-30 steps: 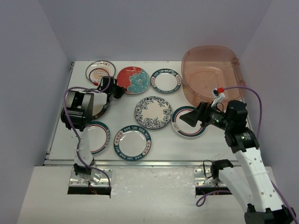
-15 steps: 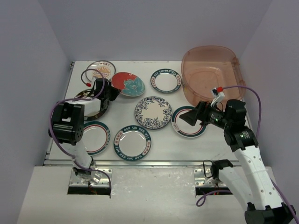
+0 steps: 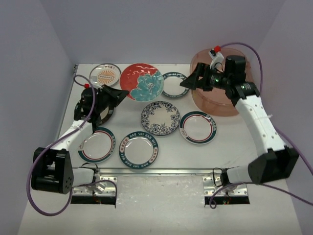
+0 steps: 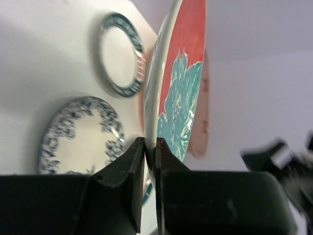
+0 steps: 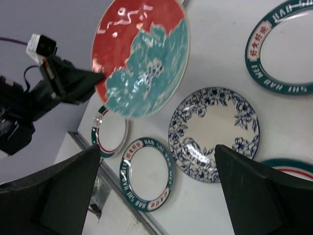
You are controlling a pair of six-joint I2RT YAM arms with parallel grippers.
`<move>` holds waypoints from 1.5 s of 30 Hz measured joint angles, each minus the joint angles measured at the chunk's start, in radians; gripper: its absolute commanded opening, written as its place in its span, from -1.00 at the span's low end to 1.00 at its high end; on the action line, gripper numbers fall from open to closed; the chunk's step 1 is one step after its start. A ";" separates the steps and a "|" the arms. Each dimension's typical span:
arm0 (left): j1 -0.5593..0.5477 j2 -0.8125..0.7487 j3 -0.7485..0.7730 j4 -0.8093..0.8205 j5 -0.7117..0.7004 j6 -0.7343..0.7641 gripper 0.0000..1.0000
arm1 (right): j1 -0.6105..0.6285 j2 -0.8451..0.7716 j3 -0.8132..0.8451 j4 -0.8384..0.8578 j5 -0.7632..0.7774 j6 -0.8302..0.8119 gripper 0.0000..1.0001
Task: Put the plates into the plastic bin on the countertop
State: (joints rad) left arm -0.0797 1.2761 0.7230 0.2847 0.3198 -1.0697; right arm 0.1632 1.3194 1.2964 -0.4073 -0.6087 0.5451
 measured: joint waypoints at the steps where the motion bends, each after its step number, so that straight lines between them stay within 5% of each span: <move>1: 0.000 -0.026 -0.016 0.020 0.042 -0.009 -1.00 | 0.002 0.067 0.064 -0.013 -0.003 -0.009 0.98; 5: -0.008 -0.075 -0.077 0.110 0.214 -0.066 -1.00 | 0.014 0.270 0.197 -0.020 -0.017 -0.031 0.88; 10: -0.036 -0.079 -0.116 0.138 0.338 -0.108 -1.00 | 0.065 0.385 0.209 -0.060 -0.049 -0.039 -0.05; 12: -0.044 -0.080 -0.118 0.139 0.370 -0.118 -1.00 | 0.085 0.400 0.203 -0.057 -0.084 -0.026 -0.15; 14: -0.046 -0.080 -0.118 0.151 0.391 -0.126 -1.00 | 0.097 0.393 0.175 -0.024 -0.132 0.000 -0.90; 15: -0.047 -0.080 -0.118 0.160 0.399 -0.129 -1.00 | 0.099 0.388 0.161 -0.006 -0.155 0.012 -1.00; 16: -0.049 -0.080 -0.118 0.167 0.403 -0.131 -0.97 | 0.098 0.385 0.149 0.016 -0.184 0.033 -1.00; 17: -0.050 -0.079 -0.118 0.167 0.405 -0.129 -0.72 | 0.095 0.382 0.141 0.032 -0.212 0.061 -1.00; 19: -0.051 -0.078 -0.115 0.176 0.408 -0.125 0.61 | 0.087 0.372 0.127 0.058 -0.232 0.088 -1.00; 20: -0.051 -0.078 -0.106 0.174 0.410 -0.119 0.99 | 0.084 0.364 0.118 0.061 -0.228 0.090 -1.00; 25: -0.055 -0.097 0.135 -0.112 0.299 0.082 1.00 | 0.024 0.315 0.091 -0.004 -0.142 0.100 -1.00; 30: -0.054 -0.224 0.286 -0.349 0.073 0.331 1.00 | -0.259 0.219 0.082 -0.063 0.043 0.169 -1.00; 36: -0.054 -0.290 0.198 -0.479 -0.012 0.509 1.00 | -0.476 0.073 -0.020 -0.012 0.494 0.327 -1.00; 45: -0.054 -0.275 -0.013 -0.589 0.064 0.573 1.00 | -0.372 0.085 -0.203 0.048 0.749 0.569 -1.00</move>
State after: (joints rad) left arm -0.1341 1.0006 0.7104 -0.3040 0.3835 -0.4969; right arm -0.2089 1.4039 1.0930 -0.3592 0.1406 1.1145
